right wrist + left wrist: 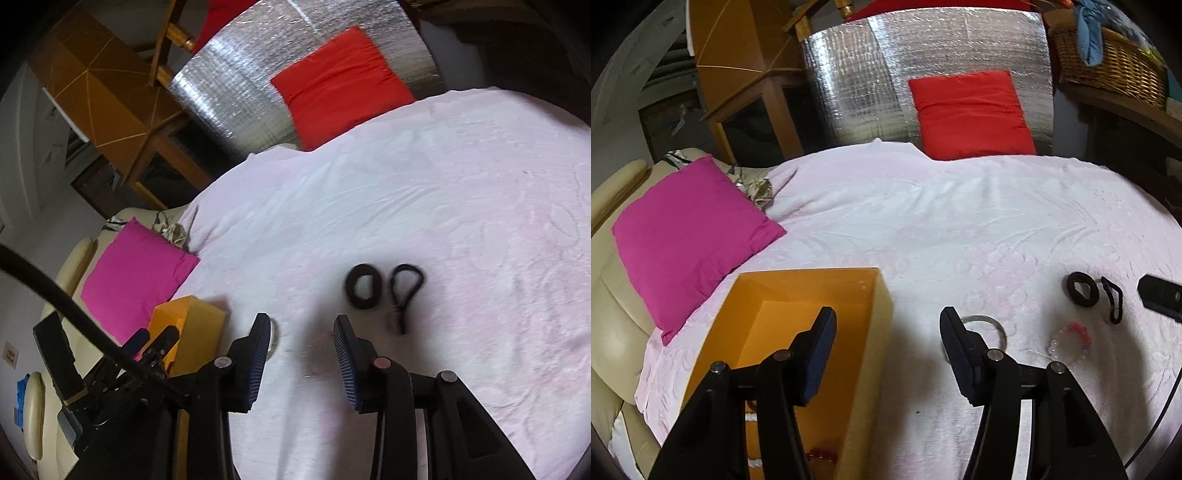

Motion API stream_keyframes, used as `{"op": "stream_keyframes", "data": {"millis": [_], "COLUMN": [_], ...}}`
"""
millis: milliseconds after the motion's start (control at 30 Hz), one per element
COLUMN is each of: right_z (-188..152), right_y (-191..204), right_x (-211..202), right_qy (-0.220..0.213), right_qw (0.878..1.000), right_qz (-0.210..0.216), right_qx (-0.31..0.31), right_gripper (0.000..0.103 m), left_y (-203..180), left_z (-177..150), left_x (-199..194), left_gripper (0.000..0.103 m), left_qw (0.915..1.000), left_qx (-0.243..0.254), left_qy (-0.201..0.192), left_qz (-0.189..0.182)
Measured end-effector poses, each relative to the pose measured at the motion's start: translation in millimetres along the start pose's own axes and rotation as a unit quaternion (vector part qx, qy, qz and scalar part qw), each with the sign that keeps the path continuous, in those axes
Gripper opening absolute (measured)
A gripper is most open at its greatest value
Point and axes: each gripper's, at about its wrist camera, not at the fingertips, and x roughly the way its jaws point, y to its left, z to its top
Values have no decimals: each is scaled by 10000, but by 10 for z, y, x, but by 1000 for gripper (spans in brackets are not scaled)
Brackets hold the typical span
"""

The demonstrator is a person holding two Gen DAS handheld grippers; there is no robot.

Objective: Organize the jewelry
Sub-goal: 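Grasp the black claw clip with the right tool while the left tool grasps the pink bead bracelet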

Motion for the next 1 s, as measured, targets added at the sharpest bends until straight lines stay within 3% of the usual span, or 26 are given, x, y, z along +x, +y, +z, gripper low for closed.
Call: {"op": "stream_keyframes", "data": {"millis": [333,500,633,933,967,1000], "right_z": [181,220,231,182,185,186], "right_y": [-600,-788,-703,-561,-548,-543], "right_x": [29,163,289,626,629,630], "right_qy": [340,510,573,633,586,574], "right_qw": [9968,9928,9934,9923,9926,9923], "right_qz": [-106,-137,-252,-1004,-1036,-1087], "right_qx": [717,1075,959,358,249,165], "right_gripper": [38,38,38,41,40,30], "left_y": [-286,-474,-636,-854,-869,-889], "left_z": [-70,-105,-136,-205,-211,-214], "left_x": [186,195,192,231,237,243], "left_gripper": [59,59,59,59,59,59], "left_qw": [9974,9954,9928,9874,9864,9854], "left_qx": [231,428,587,834,865,883], "left_qy": [501,566,642,811,826,845], "left_qz": [-457,-646,-823,-1071,-1126,-1187]}}
